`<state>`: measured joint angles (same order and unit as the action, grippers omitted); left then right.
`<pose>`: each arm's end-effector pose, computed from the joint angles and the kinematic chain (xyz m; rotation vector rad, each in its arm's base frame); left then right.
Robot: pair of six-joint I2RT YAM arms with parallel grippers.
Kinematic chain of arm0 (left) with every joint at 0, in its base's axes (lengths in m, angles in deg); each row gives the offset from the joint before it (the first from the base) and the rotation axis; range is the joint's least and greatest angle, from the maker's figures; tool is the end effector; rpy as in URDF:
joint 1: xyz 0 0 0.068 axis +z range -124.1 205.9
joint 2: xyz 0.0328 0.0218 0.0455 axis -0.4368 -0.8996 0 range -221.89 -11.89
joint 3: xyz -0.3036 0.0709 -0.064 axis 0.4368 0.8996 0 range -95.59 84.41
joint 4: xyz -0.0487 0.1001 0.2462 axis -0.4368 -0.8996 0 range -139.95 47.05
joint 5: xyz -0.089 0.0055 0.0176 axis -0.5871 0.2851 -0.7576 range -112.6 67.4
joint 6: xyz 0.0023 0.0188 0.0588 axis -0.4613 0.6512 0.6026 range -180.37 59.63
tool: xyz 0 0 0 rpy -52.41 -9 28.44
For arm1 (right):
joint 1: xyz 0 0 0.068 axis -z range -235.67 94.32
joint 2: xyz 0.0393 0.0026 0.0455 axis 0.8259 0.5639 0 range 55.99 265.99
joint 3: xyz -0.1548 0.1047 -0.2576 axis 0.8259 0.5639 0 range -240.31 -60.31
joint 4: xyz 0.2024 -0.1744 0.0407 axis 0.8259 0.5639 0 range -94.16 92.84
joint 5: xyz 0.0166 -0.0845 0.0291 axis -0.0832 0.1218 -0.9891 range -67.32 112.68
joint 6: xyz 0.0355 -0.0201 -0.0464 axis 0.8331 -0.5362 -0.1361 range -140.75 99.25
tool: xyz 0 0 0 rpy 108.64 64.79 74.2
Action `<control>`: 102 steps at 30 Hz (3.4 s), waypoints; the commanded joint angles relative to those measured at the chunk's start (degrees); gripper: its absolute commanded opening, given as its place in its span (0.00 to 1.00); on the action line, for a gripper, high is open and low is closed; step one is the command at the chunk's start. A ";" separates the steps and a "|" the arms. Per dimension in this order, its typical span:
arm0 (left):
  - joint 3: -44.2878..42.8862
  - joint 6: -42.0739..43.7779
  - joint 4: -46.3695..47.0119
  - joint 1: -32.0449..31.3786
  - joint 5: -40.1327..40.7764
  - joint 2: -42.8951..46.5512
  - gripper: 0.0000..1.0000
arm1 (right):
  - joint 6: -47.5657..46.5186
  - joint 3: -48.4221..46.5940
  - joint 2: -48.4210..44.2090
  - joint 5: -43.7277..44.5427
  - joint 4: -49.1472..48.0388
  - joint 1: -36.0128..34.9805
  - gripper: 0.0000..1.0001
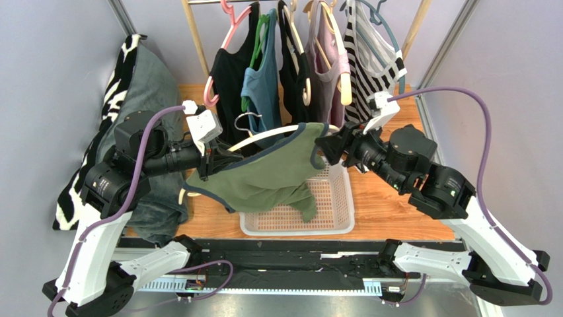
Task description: Remove the tank top from the hanger
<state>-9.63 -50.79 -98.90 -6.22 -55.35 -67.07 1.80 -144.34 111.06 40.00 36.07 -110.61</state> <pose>0.0807 -0.0805 0.5416 1.0361 1.5896 -0.8018 0.0986 0.1162 0.5207 -0.2860 1.7915 0.7103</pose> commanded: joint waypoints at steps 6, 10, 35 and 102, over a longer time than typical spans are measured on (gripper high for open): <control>-1.50 1.05 1.98 0.13 -0.03 0.68 0.00 | 1.89 5.71 1.10 -4.66 -5.50 0.01 0.72; -1.50 1.05 1.89 0.13 -0.29 0.77 0.00 | 2.15 6.69 0.39 -4.84 -6.92 0.09 0.70; -1.58 1.23 2.07 0.13 -0.82 0.25 0.00 | 3.21 2.83 2.50 -13.63 -10.69 0.00 0.11; -7.99 5.61 0.84 -6.37 2.95 -9.67 0.00 | -12.33 8.28 -2.78 -6.34 7.65 5.65 0.63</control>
<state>-15.05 -48.62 -100.53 -9.69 -54.24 -73.96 -1.48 -130.00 106.14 31.20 41.09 -100.12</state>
